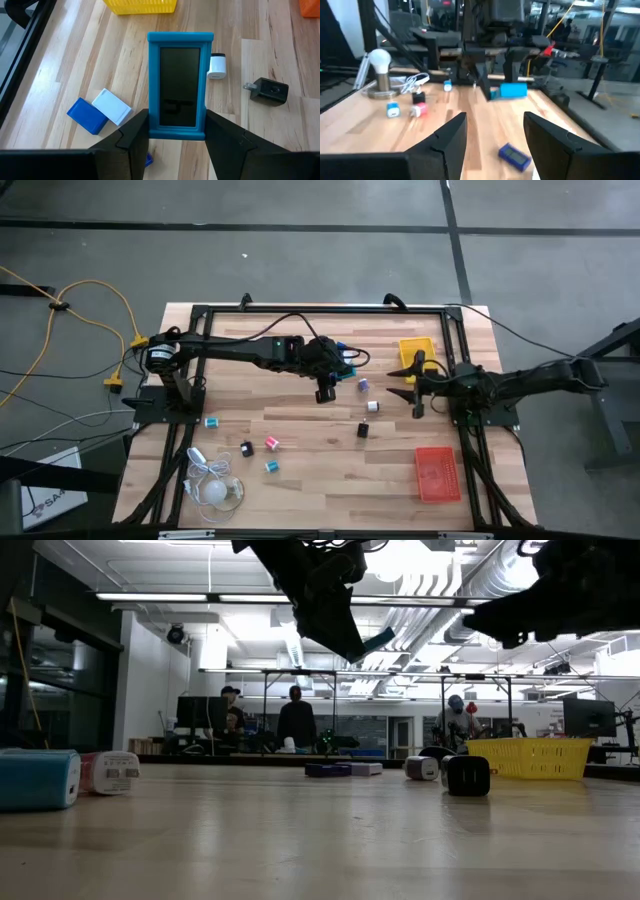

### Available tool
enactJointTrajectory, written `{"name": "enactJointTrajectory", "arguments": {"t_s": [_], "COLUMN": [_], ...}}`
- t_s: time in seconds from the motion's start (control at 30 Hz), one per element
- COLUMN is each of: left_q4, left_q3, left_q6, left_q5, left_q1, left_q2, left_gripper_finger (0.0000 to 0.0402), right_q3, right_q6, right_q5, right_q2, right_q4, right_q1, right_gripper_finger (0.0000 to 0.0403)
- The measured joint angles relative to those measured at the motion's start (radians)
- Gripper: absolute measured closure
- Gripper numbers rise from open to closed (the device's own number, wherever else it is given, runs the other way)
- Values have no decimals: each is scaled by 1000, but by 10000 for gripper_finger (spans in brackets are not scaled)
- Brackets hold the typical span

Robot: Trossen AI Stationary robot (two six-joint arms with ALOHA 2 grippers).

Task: Pick & Place Office items
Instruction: Put the light blue digital clock into the yellow bin

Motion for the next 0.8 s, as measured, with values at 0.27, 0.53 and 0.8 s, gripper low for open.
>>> {"name": "enactJointTrajectory", "arguments": {"t_s": [0.27,0.53,0.8], "left_q4": [0,0,0], "left_q3": [0,0,0], "left_q6": [0,20,38], "left_q5": [0,1,1], "left_q1": [-4,-32,-52], "left_q2": [0,0,0], "left_gripper_finger": [243,243,243], "right_q3": [96,190,249], "right_q6": [-66,-84,-94], "right_q5": [91,167,167], "right_q2": [212,391,486], "right_q4": [58,58,58], "right_q1": [-1,-1,0], "right_gripper_finger": [220,220,220]}}
